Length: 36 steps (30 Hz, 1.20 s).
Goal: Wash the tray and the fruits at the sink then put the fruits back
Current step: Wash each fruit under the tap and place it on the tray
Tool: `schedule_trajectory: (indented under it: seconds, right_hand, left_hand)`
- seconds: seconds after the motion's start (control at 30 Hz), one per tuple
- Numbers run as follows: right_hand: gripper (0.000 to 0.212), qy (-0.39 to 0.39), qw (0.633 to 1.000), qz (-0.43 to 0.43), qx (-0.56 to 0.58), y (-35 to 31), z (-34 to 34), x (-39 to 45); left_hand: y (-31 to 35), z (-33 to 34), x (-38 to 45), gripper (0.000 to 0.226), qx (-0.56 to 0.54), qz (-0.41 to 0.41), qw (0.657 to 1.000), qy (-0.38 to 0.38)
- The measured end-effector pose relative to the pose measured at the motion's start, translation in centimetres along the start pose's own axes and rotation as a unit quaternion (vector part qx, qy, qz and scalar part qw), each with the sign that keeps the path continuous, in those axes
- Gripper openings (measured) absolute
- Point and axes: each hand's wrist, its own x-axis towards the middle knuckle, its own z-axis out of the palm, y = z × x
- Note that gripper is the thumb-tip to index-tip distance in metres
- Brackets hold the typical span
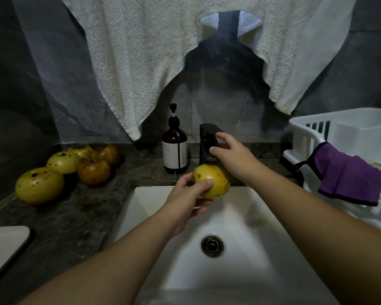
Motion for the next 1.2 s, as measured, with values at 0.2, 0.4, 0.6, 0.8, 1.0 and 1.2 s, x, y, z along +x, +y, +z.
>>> schedule_trajectory:
  seconds: [0.2,0.4,0.6,0.8,1.0,1.2]
  right_hand:
    - [0.062,-0.001,1.000,0.007,0.000,0.01,-0.09,0.13]
    - [0.065,-0.002,1.000,0.004,0.006,-0.49,-0.32,-0.01]
    - [0.065,0.003,1.000,0.000,0.026,-0.30,0.09,-0.02]
    - [0.066,0.000,0.999,0.015,0.037,-0.15,0.18,0.08]
    - [0.066,0.005,0.999,0.028,0.040,-0.06,0.49,0.29]
    - [0.060,0.002,0.997,0.051,0.063,0.12,0.25,-0.41]
  left_hand:
    - [-0.01,0.02,0.05,0.053,-0.001,-0.002,1.000,0.009]
    - [0.08,0.21,0.05,0.050,-0.002,-0.005,1.000,0.013]
    - [0.18,0.24,0.04,0.048,-0.002,-0.002,1.000,0.014]
    - [0.11,0.49,-0.09,0.052,0.000,0.002,1.000,0.011]
    - [0.20,0.64,-0.16,0.051,-0.002,0.000,1.000,0.013]
    - [0.15,0.22,-0.18,0.055,0.005,-0.007,1.000,0.015]
